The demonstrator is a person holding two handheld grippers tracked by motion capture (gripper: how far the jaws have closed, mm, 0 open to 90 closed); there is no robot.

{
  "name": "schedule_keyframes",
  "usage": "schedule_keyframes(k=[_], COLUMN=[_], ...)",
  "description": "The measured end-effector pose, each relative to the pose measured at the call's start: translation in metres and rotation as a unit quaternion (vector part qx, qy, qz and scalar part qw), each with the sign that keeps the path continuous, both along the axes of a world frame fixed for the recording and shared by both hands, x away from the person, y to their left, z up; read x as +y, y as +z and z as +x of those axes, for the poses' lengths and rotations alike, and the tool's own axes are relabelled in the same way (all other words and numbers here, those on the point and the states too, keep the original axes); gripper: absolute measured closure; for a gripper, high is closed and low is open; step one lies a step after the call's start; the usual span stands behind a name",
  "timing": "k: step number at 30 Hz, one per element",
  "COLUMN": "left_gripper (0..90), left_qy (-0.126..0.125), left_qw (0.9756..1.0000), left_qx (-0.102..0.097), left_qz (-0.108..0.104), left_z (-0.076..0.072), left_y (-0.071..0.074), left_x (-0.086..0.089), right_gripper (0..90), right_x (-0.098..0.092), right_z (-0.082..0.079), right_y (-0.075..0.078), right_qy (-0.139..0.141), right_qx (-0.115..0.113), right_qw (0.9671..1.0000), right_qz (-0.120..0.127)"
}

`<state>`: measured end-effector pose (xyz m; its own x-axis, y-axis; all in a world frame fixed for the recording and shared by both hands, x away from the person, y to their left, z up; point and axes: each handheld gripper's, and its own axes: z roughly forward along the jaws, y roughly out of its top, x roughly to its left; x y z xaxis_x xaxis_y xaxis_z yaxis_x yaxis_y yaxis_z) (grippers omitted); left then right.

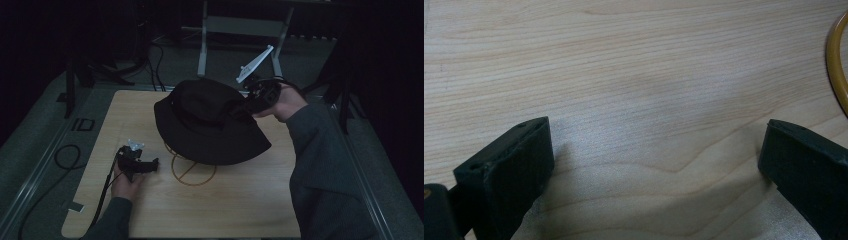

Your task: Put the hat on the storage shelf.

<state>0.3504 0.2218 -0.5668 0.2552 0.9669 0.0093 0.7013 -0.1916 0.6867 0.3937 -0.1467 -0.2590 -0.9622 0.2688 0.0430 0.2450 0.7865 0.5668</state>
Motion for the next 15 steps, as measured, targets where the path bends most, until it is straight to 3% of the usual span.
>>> schedule_keyframes(k=[15], left_gripper=[1.5], left_qy=[-0.001], left_qw=[1.0], left_qx=[0.0], left_qz=[0.001], left_z=[0.0], left_y=[0.0], left_x=[0.0], right_gripper=[85.7], right_x=[0.012], right_z=[-0.003], right_y=[-0.005], right_qy=[0.014], right_qx=[0.0], right_qw=[0.9999], right_qz=[-0.002])
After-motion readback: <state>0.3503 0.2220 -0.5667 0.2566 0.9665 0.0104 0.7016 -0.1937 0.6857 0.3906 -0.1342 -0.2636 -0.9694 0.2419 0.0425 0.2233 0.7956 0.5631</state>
